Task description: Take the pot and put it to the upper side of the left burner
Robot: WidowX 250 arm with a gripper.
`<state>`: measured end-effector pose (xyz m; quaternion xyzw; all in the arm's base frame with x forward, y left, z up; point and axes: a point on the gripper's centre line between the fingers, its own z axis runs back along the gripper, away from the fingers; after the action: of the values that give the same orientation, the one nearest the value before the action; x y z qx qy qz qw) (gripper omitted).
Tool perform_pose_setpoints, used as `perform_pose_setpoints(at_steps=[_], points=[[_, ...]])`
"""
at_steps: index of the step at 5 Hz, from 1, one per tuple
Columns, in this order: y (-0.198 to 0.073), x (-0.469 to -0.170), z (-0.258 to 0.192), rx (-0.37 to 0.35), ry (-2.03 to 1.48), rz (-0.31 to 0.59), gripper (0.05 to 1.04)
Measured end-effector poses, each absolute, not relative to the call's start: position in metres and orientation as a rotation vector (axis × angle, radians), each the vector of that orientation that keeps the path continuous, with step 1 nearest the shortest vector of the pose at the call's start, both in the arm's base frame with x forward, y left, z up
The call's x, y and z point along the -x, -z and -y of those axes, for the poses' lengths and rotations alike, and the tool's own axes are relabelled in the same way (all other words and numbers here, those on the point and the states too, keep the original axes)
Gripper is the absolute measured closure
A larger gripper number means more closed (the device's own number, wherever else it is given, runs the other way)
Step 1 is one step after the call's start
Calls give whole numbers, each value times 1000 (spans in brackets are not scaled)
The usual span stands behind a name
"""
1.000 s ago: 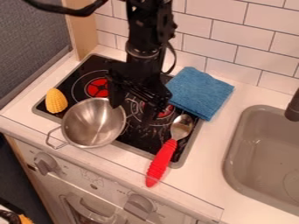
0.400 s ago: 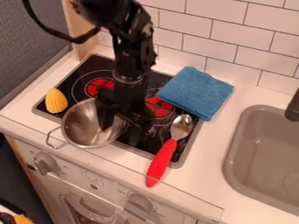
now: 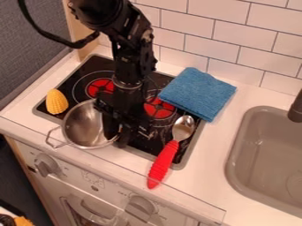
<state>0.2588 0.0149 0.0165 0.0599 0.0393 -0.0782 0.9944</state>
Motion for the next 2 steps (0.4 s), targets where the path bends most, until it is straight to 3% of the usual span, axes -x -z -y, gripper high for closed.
perform_pose_setpoints(at_steps=[1, 2], points=[[-31, -257, -10, -121, 161, -43, 935], [-49, -260, -2, -102, 167, -5, 1008]])
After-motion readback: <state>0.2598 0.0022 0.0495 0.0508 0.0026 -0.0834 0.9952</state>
